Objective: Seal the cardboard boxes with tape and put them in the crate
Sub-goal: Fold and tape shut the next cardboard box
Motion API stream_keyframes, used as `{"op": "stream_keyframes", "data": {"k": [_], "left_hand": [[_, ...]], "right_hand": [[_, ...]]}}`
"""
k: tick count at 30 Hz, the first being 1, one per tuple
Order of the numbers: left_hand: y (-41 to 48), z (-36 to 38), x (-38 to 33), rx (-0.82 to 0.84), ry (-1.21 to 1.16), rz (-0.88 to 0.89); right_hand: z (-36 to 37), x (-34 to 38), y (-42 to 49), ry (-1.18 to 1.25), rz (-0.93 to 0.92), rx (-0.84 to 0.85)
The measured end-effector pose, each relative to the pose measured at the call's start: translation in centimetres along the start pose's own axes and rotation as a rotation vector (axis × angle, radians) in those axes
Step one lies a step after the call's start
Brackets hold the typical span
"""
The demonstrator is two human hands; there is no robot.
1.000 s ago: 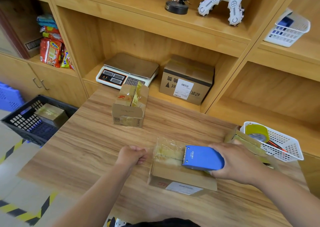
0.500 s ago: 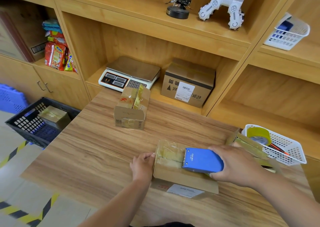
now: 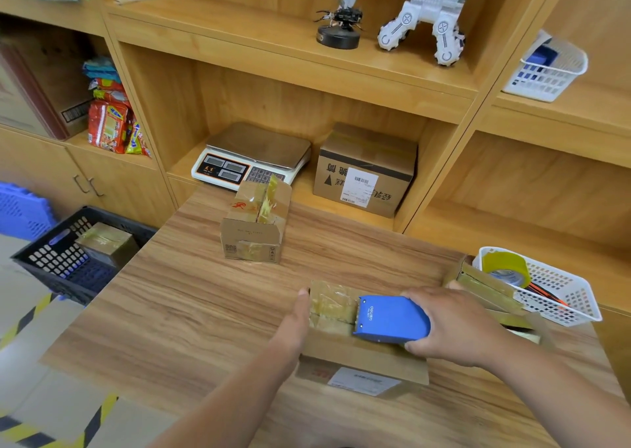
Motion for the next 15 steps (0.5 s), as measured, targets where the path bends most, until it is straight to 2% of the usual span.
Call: {"op": "stream_keyframes", "data": {"k": [2, 4, 5, 6, 8, 9, 11, 15], "left_hand": [[0.1, -0.6, -1.1, -0.001, 0.091, 0.08], [-0.3, -0.4, -3.5, 0.096, 0.208, 0.316], [-0.5, 0.1, -4.6, 0.165, 0.351, 0.45], [-1.0, 0.8, -5.3, 0.214, 0.584, 0.575], [-1.3, 2.2, -5.9, 0.21, 1.14, 0.817], [-1.1, 2.8, -5.8, 0.2, 1.344, 0.905], [-0.5, 3.4, -5.4, 0.222, 1.554, 0.936], [0.2, 3.5, -5.2, 0.257, 1.553, 0.843]], "right_hand": [[-0.1, -0.3, -0.2, 0.035, 0.012, -0.01], [-0.1, -0.6, -0.5, 0.051, 0.019, -0.027], [-0.1, -0.6, -0.6, 0.051, 0.018, -0.034], [0.0, -0.7, -0.6, 0.051, 0.015, -0.037], [0.0, -0.7, -0.6, 0.056, 0.01, -0.036], [0.0, -0.8, -0.6, 0.059, 0.008, -0.037], [0.1, -1.0, -0.6, 0.063, 0.001, -0.042], [0.4, -1.6, -0.8, 0.113, 0.007, -0.041]]}}
Point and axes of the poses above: each hand's wrist, its own y-axis towards the middle knuckle, its own z-axis out of the palm, x = y × z, the point moved 8 cm from there along y, towards the middle knuckle, and after that the axes turned 5 degrees about -y, right-handed, at the moved point
